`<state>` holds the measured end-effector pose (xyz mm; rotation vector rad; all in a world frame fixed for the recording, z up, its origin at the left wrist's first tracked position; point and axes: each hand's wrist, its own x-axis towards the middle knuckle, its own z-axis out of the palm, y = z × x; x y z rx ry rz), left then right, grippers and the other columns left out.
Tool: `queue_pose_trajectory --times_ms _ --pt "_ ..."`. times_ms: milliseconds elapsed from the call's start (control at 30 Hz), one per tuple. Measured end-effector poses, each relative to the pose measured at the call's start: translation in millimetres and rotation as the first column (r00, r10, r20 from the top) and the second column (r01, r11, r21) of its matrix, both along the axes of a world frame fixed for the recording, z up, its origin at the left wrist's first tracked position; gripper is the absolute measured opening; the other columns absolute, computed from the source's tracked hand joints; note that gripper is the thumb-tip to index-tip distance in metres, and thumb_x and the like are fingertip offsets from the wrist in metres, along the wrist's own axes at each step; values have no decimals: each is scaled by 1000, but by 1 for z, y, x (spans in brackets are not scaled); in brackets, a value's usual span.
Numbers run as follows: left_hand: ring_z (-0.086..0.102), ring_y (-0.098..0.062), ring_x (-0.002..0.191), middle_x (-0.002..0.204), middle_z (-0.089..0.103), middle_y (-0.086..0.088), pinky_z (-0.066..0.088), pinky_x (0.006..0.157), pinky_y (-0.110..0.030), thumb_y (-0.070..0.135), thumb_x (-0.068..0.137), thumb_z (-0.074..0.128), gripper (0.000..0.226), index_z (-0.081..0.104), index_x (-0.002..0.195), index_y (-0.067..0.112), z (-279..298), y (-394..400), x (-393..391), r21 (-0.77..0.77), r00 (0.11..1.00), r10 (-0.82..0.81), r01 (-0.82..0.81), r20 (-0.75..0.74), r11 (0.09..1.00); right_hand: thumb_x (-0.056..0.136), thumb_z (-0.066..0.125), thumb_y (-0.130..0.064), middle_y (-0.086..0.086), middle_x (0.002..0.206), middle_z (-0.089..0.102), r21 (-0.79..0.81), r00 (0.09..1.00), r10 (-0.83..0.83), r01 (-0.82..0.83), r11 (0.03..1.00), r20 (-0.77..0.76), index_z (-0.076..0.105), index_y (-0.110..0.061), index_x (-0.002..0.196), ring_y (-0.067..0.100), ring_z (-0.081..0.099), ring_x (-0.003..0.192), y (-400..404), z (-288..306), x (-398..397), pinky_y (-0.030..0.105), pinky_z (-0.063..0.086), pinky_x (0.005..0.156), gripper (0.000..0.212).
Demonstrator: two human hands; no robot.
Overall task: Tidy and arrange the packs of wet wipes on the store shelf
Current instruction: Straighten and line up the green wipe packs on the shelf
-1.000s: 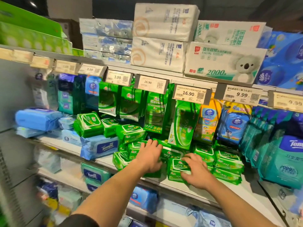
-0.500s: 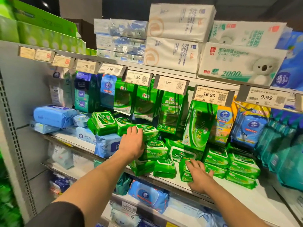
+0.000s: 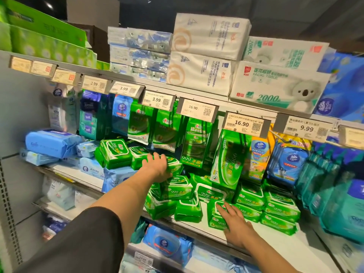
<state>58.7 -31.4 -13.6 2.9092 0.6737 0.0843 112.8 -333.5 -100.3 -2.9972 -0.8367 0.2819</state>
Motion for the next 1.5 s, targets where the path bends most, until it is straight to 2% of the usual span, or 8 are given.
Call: queue_pose_trajectory --times_ms 333,500,600,700,900,1167,1300,1500 --pt "11 -42 145 158 13 -20 20 117 -54 55 83 68 91 24 148 8 5 -2 -2 -10 999 7 -7 34 1000 85 64 -25 -4 159 9 36 998 -15 12 999 67 17 -40 150 26 9 145 -3 6 -1 55 33 107 81" --pt "28 -39 135 142 32 -17 35 110 -52 59 76 72 82 39 136 12 12 -2 -12 -57 998 -52 50 -31 997 76 64 -11 -3 161 10 124 998 -49 55 991 -48 29 -36 132 22 4 148 8 8 3 62 20 110 71" --pt "35 -38 128 137 35 -16 38 107 -52 53 73 76 89 35 141 13 15 -2 -16 -98 992 -121 117 -43 988 70 59 -3 -3 142 31 153 996 -78 85 985 -48 32 -36 118 22 24 134 15 12 1 59 31 102 64" --pt "37 -36 127 137 36 -14 40 106 -49 47 72 79 94 30 145 13 17 -10 -19 -93 984 -168 162 -53 982 68 60 -4 -4 122 34 137 995 -95 100 986 -43 30 -38 109 21 30 121 17 17 0 56 36 96 61" --pt "34 -35 125 132 37 -12 40 104 -48 41 74 79 83 35 136 9 16 -26 -18 -90 987 -161 158 -27 983 69 59 -2 -2 126 30 137 993 -97 105 985 -67 27 -41 105 25 27 125 4 21 -9 57 39 96 62" --pt "40 -30 121 133 45 -12 42 102 -43 47 64 86 95 40 139 11 23 -71 -8 -121 945 -327 327 18 937 71 63 -4 1 129 32 148 988 -150 142 979 40 32 -34 122 28 32 121 -36 33 -13 56 44 92 67" --pt "40 -29 117 130 47 -11 41 102 -42 54 60 85 96 43 137 14 13 -102 3 -42 903 -431 430 8 902 72 67 -6 3 134 32 117 977 -184 171 978 105 32 -32 128 31 32 125 -65 40 -10 58 45 91 71" --pt "43 -29 114 126 50 -13 44 99 -40 56 60 83 88 50 129 12 -10 -145 16 7 862 -500 502 -83 865 76 62 -5 9 151 16 44 958 -261 257 965 120 15 -43 147 35 19 139 -110 34 -9 58 39 102 93"
